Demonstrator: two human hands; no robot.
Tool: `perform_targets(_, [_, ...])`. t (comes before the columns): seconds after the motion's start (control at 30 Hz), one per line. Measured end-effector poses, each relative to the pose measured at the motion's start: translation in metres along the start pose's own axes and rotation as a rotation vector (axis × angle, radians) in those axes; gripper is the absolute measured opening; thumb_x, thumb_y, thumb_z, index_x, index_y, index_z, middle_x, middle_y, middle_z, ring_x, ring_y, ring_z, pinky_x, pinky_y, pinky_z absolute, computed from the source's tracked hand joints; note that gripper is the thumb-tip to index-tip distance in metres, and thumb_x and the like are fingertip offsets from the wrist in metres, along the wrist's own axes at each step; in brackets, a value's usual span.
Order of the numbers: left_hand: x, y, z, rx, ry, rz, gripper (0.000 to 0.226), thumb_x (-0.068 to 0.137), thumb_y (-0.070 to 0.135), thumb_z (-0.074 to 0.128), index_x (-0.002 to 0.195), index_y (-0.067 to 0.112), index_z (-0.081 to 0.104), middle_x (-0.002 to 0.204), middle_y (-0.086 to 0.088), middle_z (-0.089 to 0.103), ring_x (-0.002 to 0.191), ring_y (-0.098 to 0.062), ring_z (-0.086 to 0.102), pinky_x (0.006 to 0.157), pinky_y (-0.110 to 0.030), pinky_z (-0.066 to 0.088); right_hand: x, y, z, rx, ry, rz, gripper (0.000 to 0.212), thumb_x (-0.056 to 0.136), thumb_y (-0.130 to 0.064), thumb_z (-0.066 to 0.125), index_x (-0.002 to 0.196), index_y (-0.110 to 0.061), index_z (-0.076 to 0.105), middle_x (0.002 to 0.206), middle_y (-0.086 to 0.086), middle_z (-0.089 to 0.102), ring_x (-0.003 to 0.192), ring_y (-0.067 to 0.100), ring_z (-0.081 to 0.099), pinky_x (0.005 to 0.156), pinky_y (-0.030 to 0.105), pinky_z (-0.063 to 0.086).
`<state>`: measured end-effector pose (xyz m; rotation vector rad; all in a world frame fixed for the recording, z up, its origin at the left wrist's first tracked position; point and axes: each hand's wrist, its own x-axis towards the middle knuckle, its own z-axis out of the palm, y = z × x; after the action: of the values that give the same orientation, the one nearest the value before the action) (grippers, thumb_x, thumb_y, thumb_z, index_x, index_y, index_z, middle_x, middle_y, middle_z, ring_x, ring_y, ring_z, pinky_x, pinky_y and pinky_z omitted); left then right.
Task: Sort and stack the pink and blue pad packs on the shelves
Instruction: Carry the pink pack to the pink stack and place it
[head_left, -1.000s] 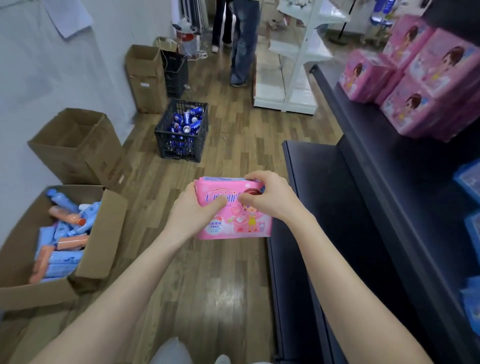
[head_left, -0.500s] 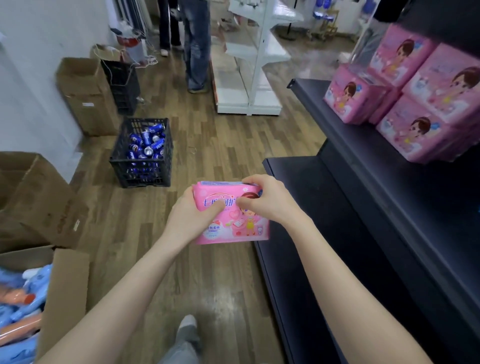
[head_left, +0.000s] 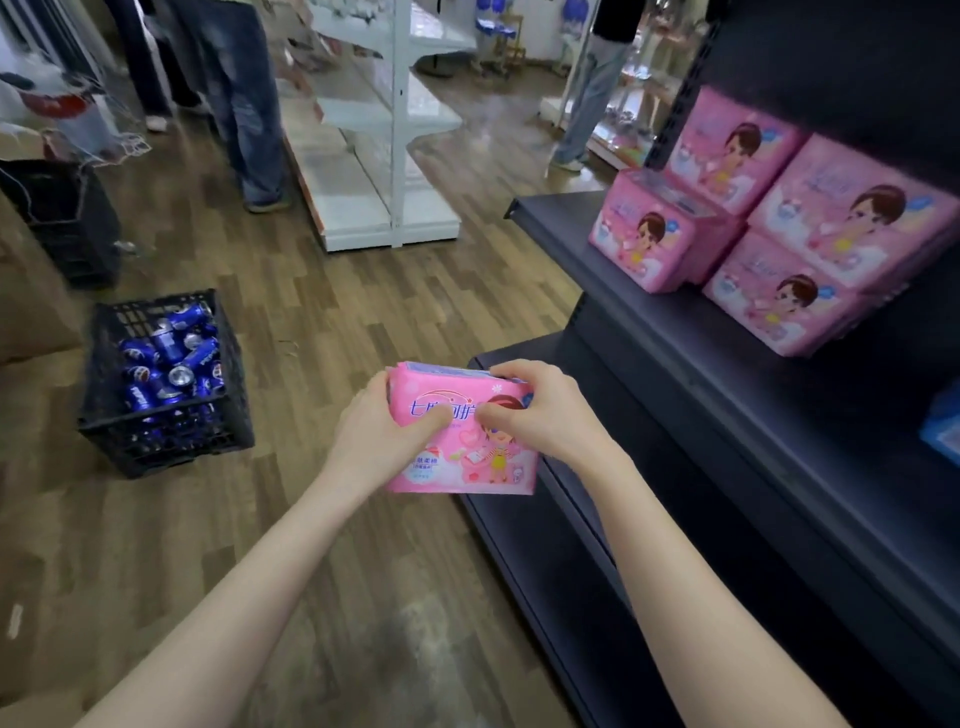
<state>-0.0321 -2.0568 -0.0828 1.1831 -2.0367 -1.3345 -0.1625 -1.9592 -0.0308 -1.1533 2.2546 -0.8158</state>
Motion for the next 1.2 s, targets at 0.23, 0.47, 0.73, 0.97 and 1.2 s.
perform_targets(0.23, [0.050,0.052,0.040,-0.085,-0.168,0.146,0.031,0.064,0.047,0.064,0.090,0.034,0.055,0.080,0.015,0.062,0.076,-0.007,0.059,0.063,-0.016,0.043,0.011,0.008,-0.059,-0.168,0.290,0.040,0.033,0.076,-0.023,0.065,0.107,-0.013,0.063,0.112,-0.003,0.060,0.101,0.017,0.054,0.088,0.035,0.044])
perform_targets(0.47, [0.100,0.110,0.082,-0.110,-0.263,0.376,0.028,0.067,0.047,0.061,0.091,0.037,0.053,0.080,0.019,0.064,0.078,-0.001,0.062,0.068,-0.017,0.047,0.026,0.023,-0.121,-0.245,0.527,0.072,0.046,0.076,-0.027,0.066,0.121,-0.021,0.058,0.124,-0.006,0.054,0.112,0.013,0.050,0.092,0.028,0.037])
perform_targets(0.73, [0.132,0.153,0.138,-0.113,-0.387,0.522,0.049,0.063,0.050,0.062,0.109,0.036,0.051,0.091,0.021,0.064,0.092,-0.010,0.064,0.084,-0.034,0.052,0.035,0.056,-0.163,-0.248,0.714,0.124,0.046,0.073,-0.021,0.069,0.118,-0.019,0.061,0.119,-0.006,0.057,0.110,0.011,0.050,0.084,0.018,0.035])
perform_targets(0.97, [0.148,0.183,0.191,-0.036,-0.596,0.615,0.045,0.071,0.042,0.071,0.106,0.025,0.049,0.088,0.020,0.059,0.095,-0.016,0.060,0.076,-0.026,0.042,0.029,0.097,-0.179,-0.234,0.870,0.297,0.052,0.071,-0.018,0.071,0.122,-0.017,0.060,0.128,-0.003,0.055,0.117,0.014,0.051,0.092,0.018,0.035])
perform_targets(1.2, [0.165,0.201,0.229,-0.111,-0.824,0.588,0.107,0.058,0.053,0.067,0.148,0.025,0.017,0.101,0.036,0.044,0.103,0.001,0.046,0.083,-0.018,0.035,0.040,0.123,-0.178,-0.276,0.920,0.462,0.053,0.074,-0.019,0.069,0.125,-0.016,0.057,0.137,-0.001,0.043,0.123,0.015,0.046,0.095,0.022,0.035])
